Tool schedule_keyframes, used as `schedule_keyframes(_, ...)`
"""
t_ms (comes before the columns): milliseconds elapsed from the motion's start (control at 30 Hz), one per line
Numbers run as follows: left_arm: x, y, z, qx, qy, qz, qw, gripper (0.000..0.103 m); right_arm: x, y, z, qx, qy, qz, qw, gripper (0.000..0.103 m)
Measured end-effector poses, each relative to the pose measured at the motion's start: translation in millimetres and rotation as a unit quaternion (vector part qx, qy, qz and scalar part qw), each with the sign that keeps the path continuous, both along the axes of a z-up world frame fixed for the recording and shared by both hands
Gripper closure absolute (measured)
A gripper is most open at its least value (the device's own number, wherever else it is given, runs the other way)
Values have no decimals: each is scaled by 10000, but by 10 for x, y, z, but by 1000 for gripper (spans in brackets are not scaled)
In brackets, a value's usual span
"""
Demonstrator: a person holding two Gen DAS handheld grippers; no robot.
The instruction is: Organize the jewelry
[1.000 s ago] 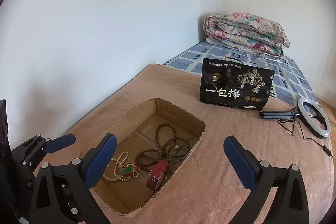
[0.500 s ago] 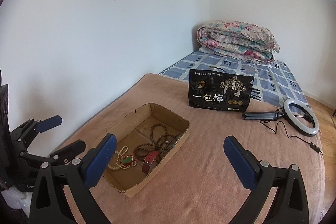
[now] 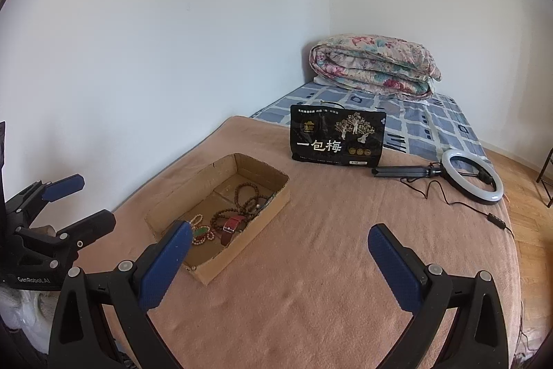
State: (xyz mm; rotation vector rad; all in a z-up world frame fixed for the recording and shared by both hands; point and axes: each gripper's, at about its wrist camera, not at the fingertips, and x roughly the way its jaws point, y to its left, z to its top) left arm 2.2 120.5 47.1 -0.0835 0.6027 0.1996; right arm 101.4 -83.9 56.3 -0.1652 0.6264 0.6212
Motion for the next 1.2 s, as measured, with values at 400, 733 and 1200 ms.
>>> schedule_keyframes(400, 96, -145, -99, 74, 92, 216, 9997, 0, -15, -267, -249, -69, 150, -172, 9997, 0)
schedule_keyframes(733, 189, -91, -156, -61, 128, 307, 9994, 0, 89, -355, -360, -85, 265, -277, 9992, 0)
schedule_keyframes(1200, 194, -123, -199, 64, 175, 280, 9994, 0, 137, -359, -462, -87, 417, -327, 9986, 0)
